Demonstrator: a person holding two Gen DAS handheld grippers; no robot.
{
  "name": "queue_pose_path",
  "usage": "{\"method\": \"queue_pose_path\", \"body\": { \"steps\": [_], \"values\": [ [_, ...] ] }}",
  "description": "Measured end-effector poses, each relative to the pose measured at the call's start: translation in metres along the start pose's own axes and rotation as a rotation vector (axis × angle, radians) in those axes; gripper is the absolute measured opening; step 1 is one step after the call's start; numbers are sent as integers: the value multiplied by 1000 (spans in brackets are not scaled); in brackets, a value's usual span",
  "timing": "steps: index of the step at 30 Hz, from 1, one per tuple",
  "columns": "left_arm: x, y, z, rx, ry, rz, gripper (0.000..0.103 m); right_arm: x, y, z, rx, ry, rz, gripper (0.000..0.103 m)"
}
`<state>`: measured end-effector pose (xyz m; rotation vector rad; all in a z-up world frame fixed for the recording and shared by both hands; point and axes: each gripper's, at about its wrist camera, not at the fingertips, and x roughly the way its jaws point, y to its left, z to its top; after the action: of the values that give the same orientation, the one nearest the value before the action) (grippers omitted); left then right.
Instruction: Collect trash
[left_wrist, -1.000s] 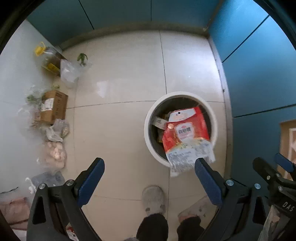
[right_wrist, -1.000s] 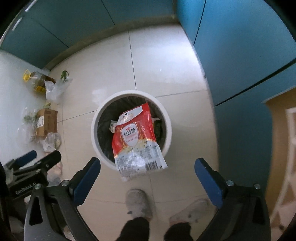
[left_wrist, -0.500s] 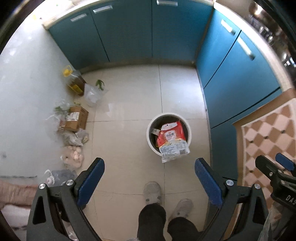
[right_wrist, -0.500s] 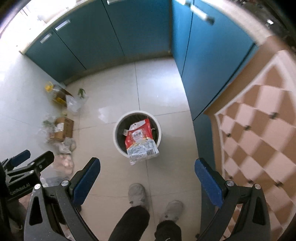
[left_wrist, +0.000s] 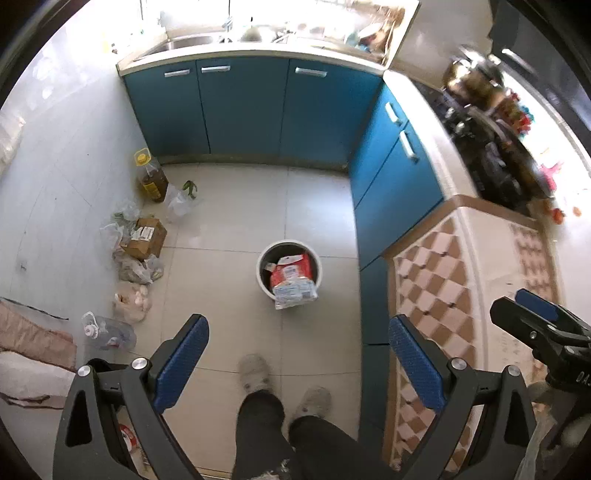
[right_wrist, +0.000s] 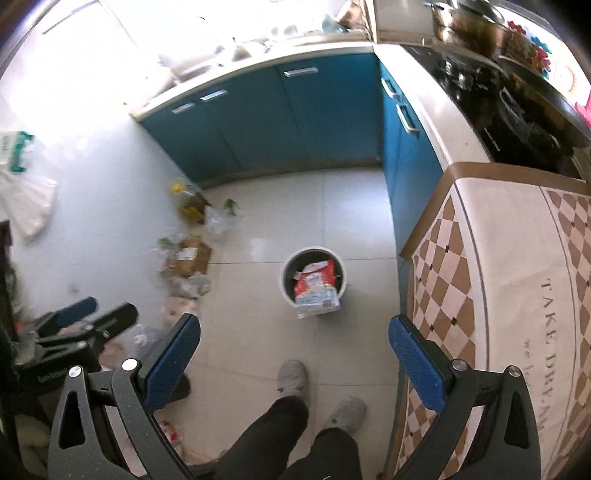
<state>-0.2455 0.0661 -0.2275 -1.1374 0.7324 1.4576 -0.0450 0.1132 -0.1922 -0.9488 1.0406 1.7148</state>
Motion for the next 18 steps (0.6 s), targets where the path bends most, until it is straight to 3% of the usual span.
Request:
{"method": "queue_pose_path", "body": {
  "steps": [10, 18],
  "values": [
    [-104, -1, -10, -12, -106, -139, 100, -109, 20, -27, -32, -31, 114, 103],
    [-147, 6, -24, -10, -165, -160, 103, -153, 44, -31, -35, -55, 174, 103]
  ]
}}
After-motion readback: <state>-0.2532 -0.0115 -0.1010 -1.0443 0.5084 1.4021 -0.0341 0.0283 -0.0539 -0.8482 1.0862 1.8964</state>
